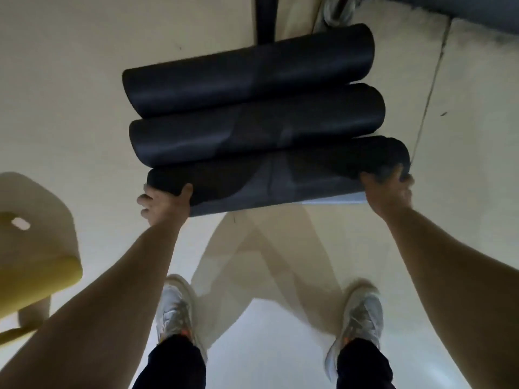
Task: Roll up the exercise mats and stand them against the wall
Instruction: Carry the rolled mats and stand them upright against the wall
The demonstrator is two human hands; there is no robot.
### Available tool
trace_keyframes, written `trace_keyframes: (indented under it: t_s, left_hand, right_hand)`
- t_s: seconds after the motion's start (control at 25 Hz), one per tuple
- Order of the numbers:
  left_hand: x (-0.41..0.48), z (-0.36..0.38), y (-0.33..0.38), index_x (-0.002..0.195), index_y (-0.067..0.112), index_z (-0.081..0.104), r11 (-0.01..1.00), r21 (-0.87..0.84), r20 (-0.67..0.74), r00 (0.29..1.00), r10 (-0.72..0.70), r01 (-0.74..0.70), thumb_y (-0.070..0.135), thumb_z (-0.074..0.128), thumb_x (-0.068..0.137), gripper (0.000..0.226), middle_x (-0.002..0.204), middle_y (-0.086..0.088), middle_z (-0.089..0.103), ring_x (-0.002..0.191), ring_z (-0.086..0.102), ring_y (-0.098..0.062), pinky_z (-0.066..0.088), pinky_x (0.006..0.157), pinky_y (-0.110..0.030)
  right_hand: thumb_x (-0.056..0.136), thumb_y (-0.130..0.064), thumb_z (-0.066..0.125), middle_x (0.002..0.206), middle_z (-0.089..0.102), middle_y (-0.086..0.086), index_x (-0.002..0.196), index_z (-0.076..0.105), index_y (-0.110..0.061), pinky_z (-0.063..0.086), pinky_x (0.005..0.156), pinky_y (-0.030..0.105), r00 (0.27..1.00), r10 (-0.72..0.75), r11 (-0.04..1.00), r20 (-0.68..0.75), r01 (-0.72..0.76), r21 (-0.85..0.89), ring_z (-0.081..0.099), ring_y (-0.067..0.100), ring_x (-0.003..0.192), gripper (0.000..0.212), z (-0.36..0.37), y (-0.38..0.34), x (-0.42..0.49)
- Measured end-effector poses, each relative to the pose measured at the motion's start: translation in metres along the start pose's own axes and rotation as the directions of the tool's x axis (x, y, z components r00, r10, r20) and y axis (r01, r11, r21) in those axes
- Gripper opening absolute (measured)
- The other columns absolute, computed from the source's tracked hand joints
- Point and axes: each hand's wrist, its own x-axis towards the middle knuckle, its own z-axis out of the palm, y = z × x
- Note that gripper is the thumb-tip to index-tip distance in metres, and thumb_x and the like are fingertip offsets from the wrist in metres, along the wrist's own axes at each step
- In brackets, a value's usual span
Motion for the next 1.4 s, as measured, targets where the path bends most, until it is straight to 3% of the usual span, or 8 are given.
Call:
trace_keyframes:
  t_s: [0.16, 0.32, 0.48, 0.72, 1.0, 1.2, 1.28, 1.4]
  left_hand:
    - [0.023, 0.026, -0.007, 0.154, 0.006, 0.025, 0.989, -0.145, -0.124, 0.991, -0.055, 0.037, 0.059, 0.070, 0.085, 0.098, 0.151, -0.020, 0.038, 0.136, 0.042, -0.045, 0.036, 0.113, -0.051]
    - [0.037, 0.033, -0.024, 0.150, 0.011, 0.033, 0.927, -0.375, -0.134, 0.989, -0.063, 0.008, 0.061, 0.076, 0.076, 0.099, 0.145, -0.014, 0.053, 0.129, 0.055, -0.038, 0.045, 0.108, -0.047]
    - [0.040, 0.034, -0.028, 0.150, 0.021, 0.036, 0.925, -0.371, -0.194, 0.981, 0.006, -0.079, 0.063, 0.075, 0.072, 0.097, 0.144, -0.003, 0.055, 0.129, 0.056, -0.031, 0.044, 0.109, -0.045]
    - [0.037, 0.021, -0.030, 0.118, 0.036, 0.056, 0.886, -0.430, -0.186, 0.977, 0.100, -0.172, 0.059, 0.071, 0.075, 0.051, 0.120, 0.009, 0.063, 0.109, 0.059, -0.025, 0.051, 0.098, -0.042]
    - [0.054, 0.016, -0.043, 0.120, 0.031, 0.049, 0.922, -0.262, -0.118, 0.958, 0.262, -0.284, 0.063, 0.078, 0.072, 0.064, 0.124, 0.001, 0.060, 0.108, 0.059, -0.024, 0.050, 0.090, -0.041]
    - [0.052, 0.004, -0.033, 0.142, 0.021, 0.043, 0.957, -0.286, -0.152, 0.988, 0.010, -0.053, 0.068, 0.076, 0.067, 0.094, 0.138, -0.007, 0.054, 0.126, 0.054, -0.034, 0.046, 0.102, -0.044]
    - [0.044, 0.000, -0.048, 0.150, 0.024, 0.031, 0.985, -0.164, -0.176, 0.984, 0.023, -0.052, 0.073, 0.074, 0.058, 0.112, 0.142, -0.014, 0.044, 0.130, 0.048, -0.043, 0.043, 0.108, -0.052]
    - [0.045, 0.002, -0.078, 0.156, 0.041, 0.013, 0.990, 0.049, -0.011, 0.991, 0.135, -0.134, 0.064, 0.085, 0.064, 0.119, 0.141, -0.018, 0.031, 0.129, 0.042, -0.047, 0.044, 0.107, -0.054]
  right_hand:
    - [0.101, -0.056, 0.053, 0.167, 0.012, 0.027, 0.165, 0.005, -0.008, 0.024, 0.124, 0.052, 0.995, 0.064, 0.979, -0.073, -0.049, 0.197, 0.027, 0.050, 0.148, 0.093, 0.013, 0.022, 0.051]
    - [0.095, -0.054, 0.062, 0.157, 0.030, 0.024, 0.157, 0.024, -0.003, 0.034, 0.116, 0.053, 0.970, 0.084, 0.936, -0.230, 0.002, 0.351, 0.039, 0.049, 0.139, 0.089, 0.030, 0.033, 0.067]
    - [0.093, -0.052, 0.061, 0.150, 0.044, 0.022, 0.150, 0.032, -0.006, 0.040, 0.109, 0.049, 0.939, 0.138, 0.852, -0.316, 0.051, 0.522, 0.049, 0.045, 0.134, 0.079, 0.025, 0.027, 0.078]
    - [0.084, -0.078, 0.048, 0.146, 0.038, 0.020, 0.163, 0.008, -0.038, 0.041, 0.110, 0.058, 0.969, -0.032, 0.983, -0.245, 0.074, 0.165, 0.050, 0.049, 0.124, 0.097, 0.032, 0.018, 0.055]
    - [0.091, -0.070, 0.056, 0.140, 0.046, 0.025, 0.165, 0.003, -0.030, 0.038, 0.107, 0.054, 0.960, -0.175, 0.984, -0.220, 0.176, -0.014, 0.052, 0.047, 0.119, 0.100, 0.043, 0.025, 0.056]
    - [0.086, -0.071, 0.060, 0.153, 0.042, 0.021, 0.166, 0.001, -0.021, 0.040, 0.112, 0.058, 0.964, -0.059, 0.958, -0.259, 0.127, 0.256, 0.047, 0.047, 0.136, 0.111, 0.037, -0.001, 0.055]
    - [0.084, -0.071, 0.066, 0.146, 0.041, 0.023, 0.166, 0.002, -0.026, 0.044, 0.107, 0.057, 0.958, -0.165, 0.966, -0.235, 0.205, 0.158, 0.048, 0.048, 0.129, 0.114, 0.044, -0.011, 0.046]
    - [0.071, -0.075, 0.075, 0.138, 0.035, 0.024, 0.163, -0.004, -0.035, 0.046, 0.105, 0.058, 0.951, -0.246, 0.965, -0.189, 0.259, 0.046, 0.046, 0.050, 0.122, 0.127, 0.065, -0.011, 0.046]
